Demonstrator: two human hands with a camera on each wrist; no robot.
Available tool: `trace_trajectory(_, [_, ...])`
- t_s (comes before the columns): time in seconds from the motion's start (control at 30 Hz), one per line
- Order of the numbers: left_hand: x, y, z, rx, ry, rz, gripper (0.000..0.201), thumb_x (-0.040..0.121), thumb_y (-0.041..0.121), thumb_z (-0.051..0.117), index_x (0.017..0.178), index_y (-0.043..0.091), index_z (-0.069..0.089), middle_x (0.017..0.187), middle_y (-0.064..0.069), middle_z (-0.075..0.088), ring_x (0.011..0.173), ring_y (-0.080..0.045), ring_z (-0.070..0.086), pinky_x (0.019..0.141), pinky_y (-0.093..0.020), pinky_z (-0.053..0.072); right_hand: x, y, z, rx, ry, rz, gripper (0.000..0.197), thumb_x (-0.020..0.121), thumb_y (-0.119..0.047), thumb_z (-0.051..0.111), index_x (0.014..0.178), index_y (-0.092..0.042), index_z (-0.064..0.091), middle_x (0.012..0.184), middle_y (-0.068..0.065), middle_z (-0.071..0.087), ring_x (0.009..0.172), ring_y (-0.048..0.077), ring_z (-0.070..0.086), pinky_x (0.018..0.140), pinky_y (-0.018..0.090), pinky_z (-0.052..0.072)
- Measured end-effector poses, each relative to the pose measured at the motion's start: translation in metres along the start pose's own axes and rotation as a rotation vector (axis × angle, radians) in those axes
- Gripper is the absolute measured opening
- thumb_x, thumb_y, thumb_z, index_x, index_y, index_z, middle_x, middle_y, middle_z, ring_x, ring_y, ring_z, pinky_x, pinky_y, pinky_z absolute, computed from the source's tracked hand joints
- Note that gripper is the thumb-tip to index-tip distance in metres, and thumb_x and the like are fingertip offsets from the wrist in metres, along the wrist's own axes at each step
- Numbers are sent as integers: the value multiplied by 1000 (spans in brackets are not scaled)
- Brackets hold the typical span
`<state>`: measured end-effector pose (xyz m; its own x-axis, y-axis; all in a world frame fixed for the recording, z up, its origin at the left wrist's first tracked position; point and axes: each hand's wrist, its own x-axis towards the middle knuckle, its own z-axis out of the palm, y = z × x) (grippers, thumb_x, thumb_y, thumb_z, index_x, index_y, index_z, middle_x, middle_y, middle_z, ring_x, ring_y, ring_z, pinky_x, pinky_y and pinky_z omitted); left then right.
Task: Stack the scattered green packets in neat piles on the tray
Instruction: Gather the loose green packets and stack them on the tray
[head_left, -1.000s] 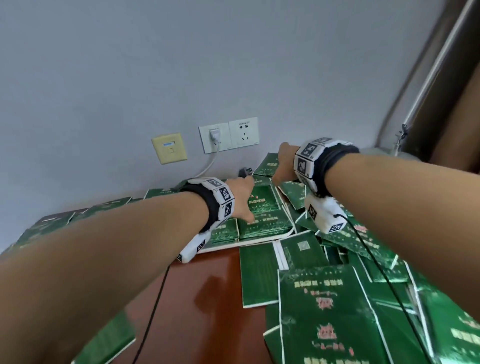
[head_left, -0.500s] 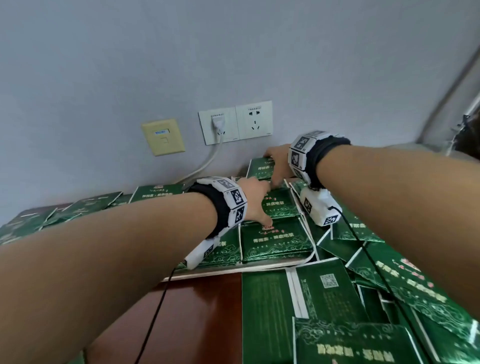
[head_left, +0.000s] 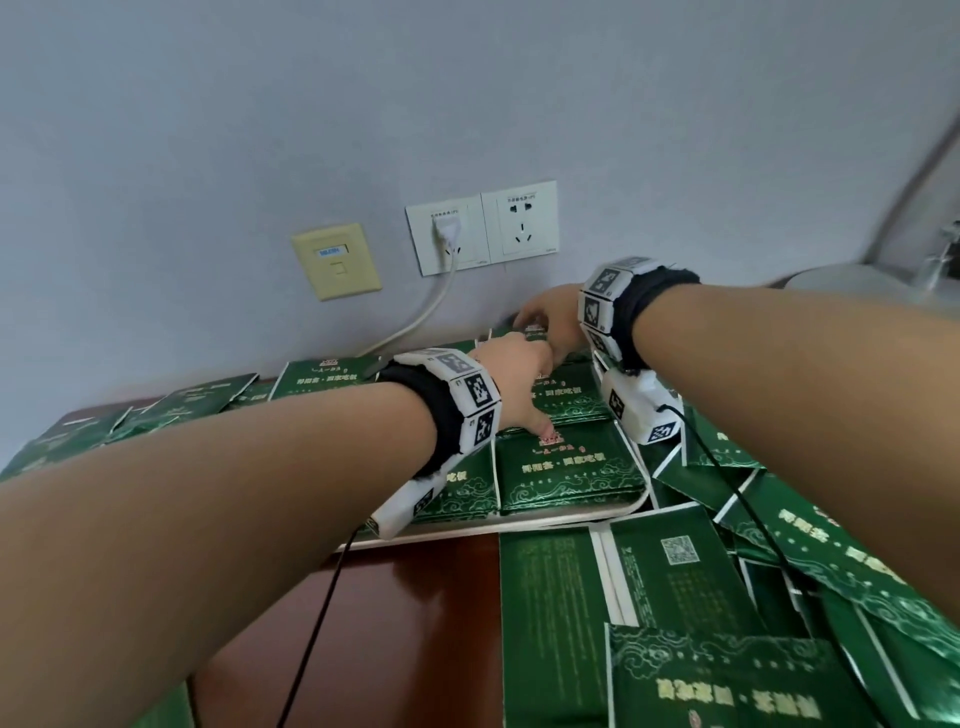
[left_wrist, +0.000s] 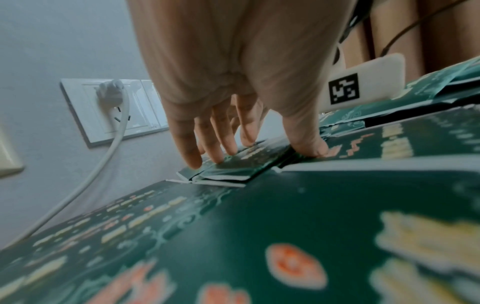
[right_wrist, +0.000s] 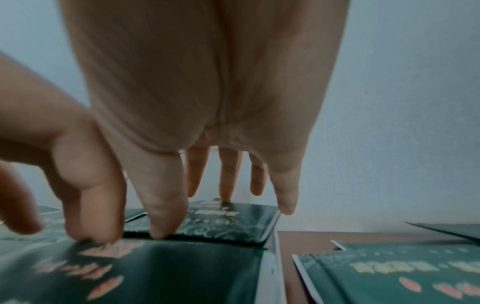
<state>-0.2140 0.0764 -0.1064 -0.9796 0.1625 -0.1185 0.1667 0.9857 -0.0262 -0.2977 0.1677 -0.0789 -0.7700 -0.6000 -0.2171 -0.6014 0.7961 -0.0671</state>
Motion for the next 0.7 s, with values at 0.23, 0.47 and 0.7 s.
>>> trace_trajectory(0.23, [-21,-6,-6,-14,18,-19,69,74,47,76,129,16,48,120,-7,52,105,-25,55,87,-34,46,-20,0,-5,91,87,18,48,87,5,47,126,-20,61,135,2,54,118,20,55,95,28,46])
trace_trajectory(0.47, [-79,-17,-20,29,6,-49,61,78,43,74,127,16,51,121,-6,55,106,-24,56,91,-36,47,-62,-27,-11,93,26,9,49,83,5,49,123,-20,63,127,5,60,114,22,59,97,35,49])
trace_trajectory(0.7, [-174,-41,-20,84,-55,-137,51,79,37,74,122,16,56,121,-6,58,108,-24,55,89,-31,45,-120,-94,-10,83,4,-73,42,86,0,56,123,-19,62,126,3,60,111,22,60,92,30,48])
